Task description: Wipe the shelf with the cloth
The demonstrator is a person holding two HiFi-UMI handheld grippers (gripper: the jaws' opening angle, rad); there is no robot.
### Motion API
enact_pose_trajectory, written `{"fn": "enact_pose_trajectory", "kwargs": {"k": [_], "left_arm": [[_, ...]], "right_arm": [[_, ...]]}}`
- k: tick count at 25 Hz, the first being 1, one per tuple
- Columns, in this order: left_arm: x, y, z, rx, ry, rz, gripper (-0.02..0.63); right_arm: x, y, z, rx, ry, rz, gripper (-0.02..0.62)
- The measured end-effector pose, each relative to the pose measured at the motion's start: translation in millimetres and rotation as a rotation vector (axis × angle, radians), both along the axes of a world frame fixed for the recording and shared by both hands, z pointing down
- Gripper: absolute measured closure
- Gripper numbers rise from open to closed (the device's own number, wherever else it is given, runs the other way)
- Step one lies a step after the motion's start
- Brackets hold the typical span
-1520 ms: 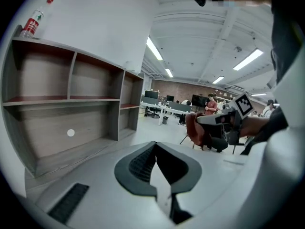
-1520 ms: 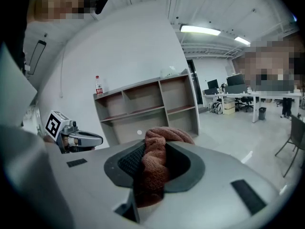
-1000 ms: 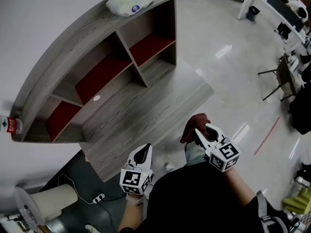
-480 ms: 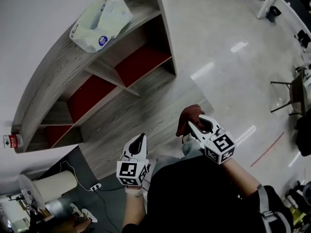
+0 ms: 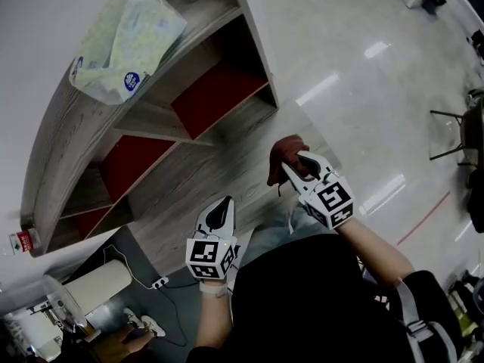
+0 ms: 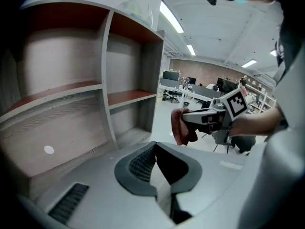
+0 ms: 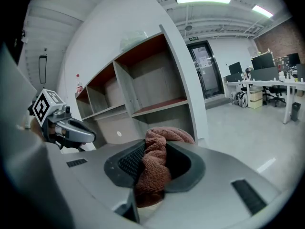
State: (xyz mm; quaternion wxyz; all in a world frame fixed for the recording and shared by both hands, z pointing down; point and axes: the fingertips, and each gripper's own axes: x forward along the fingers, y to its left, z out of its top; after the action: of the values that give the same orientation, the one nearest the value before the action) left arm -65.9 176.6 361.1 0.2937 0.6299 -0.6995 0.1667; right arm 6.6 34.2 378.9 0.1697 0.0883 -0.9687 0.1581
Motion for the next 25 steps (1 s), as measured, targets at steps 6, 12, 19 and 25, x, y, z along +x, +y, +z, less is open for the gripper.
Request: {"fn": "enact_pose_trajectory", "kwargs": {"k": [6, 12, 19, 25], "left_arm": [[-23.0, 0.2, 18.8, -0.056, 0.02, 0.117, 0.6], [-49.6, 2.9, 39.5, -0.086, 0.031, 0.225, 0.6], [-58.2, -4.3, 53.5, -0.125, 0.045, 0.262, 0.6], [-63.3, -11.3, 58.9, -0.147, 0.046, 0.229, 0.6]], "right_arm": [[-46.5, -13.3, 38.6, 0.075, 0.054, 0.062, 0.515], [-102.4, -23.7, 84.2, 0.137, 0.108, 0.119, 0.515], [-154.3, -55.6, 123.3, 0.239, 0.192, 0.128, 0.51], [-192.2, -94.2, 162.4, 0.264, 0.232, 0.154, 0.503]]}}
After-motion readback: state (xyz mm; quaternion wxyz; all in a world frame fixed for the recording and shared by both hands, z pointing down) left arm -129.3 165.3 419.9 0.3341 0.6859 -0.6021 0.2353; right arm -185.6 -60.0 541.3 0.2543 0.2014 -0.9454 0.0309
